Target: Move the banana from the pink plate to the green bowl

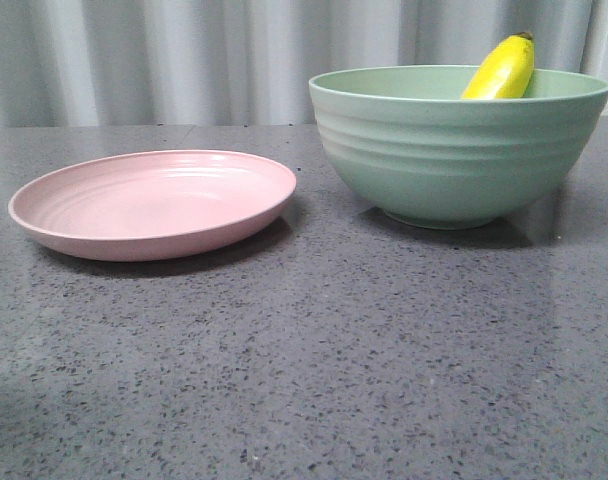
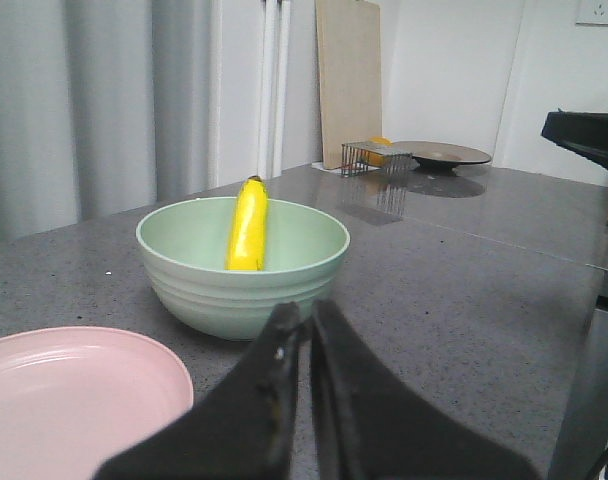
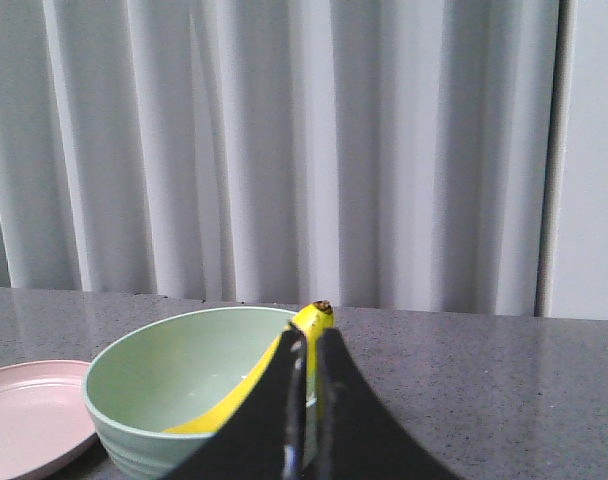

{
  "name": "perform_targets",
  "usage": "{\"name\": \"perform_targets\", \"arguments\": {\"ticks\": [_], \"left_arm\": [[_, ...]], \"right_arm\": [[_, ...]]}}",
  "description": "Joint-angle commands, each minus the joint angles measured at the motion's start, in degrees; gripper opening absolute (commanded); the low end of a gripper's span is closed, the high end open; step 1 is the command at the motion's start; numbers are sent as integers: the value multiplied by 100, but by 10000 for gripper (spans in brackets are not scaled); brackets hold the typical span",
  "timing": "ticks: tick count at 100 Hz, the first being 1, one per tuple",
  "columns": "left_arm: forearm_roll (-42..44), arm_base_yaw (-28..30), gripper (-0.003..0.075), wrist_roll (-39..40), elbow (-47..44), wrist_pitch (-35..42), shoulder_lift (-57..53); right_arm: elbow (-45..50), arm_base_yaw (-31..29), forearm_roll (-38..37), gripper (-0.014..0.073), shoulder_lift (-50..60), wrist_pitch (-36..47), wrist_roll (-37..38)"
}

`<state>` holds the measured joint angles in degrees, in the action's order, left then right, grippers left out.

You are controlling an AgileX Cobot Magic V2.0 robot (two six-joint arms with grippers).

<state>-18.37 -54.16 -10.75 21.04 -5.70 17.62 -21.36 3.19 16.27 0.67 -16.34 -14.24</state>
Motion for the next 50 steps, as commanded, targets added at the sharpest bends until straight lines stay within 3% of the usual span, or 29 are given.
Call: {"name": "perform_targets", "arguments": {"ticks": [1, 15, 25, 34, 50], "left_arm": [[-76, 6, -19, 48, 153, 466, 38], [-84, 6, -19, 48, 99, 538, 38], [-19, 15, -19, 48, -115, 1269, 38], [644, 63, -19, 48, -381, 1933, 38], [772, 641, -19, 48, -865, 2577, -23]], "right_arm": [[-125, -1, -34, -76, -47, 465, -74], [-125, -1, -34, -76, -47, 465, -74], [-125, -1, -34, -76, -47, 465, -74], [-125, -1, -34, -76, -47, 465, -74], [-125, -1, -34, -76, -47, 465, -74]]}}
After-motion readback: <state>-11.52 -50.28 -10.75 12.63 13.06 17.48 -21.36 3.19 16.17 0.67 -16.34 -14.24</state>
